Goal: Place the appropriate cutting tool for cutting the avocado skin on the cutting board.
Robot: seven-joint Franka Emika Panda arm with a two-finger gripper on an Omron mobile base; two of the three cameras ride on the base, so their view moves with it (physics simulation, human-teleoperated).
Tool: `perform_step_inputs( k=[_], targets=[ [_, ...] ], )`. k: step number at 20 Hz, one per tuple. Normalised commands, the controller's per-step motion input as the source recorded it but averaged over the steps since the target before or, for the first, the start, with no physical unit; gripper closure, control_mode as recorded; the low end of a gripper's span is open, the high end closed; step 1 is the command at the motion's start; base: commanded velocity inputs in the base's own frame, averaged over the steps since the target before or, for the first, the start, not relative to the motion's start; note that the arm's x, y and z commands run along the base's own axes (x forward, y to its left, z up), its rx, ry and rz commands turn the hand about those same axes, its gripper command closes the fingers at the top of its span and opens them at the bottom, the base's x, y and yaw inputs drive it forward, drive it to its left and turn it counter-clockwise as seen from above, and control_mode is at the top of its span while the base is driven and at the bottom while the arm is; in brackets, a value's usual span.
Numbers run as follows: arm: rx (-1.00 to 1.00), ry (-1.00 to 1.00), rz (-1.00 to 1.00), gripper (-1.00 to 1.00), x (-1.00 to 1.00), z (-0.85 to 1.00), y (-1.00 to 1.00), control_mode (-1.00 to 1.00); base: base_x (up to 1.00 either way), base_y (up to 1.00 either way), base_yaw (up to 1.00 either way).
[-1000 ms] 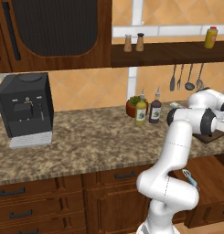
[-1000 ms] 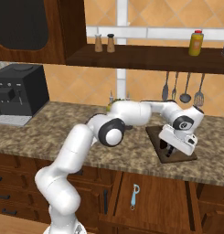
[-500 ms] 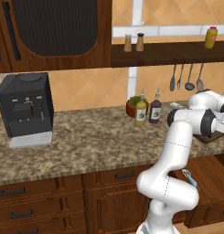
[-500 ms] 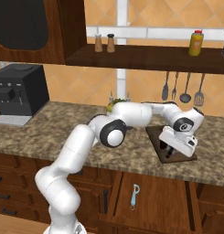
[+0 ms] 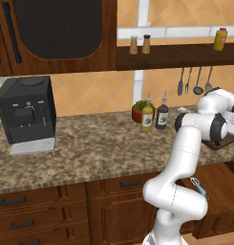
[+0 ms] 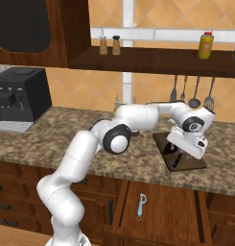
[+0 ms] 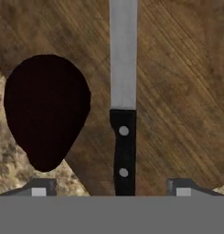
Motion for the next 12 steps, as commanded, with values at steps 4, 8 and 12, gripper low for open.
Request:
perform_step_inputs(
  k=[4,8,12],
  targets=[
    [0.0,-0.17,0.0,-1.0,-0.81,0.47,-0.04,-1.0,0.0,0.0,0.0],
    [-0.08,-0.22,0.0,-1.0,-1.0,0.35,0.24,-1.0,0.0,0.0,0.0],
    [-0.07,-0.16,0.0,-1.0,-0.96,0.49,0.65,-1.0,0.0,0.0,0.0]
  ],
)
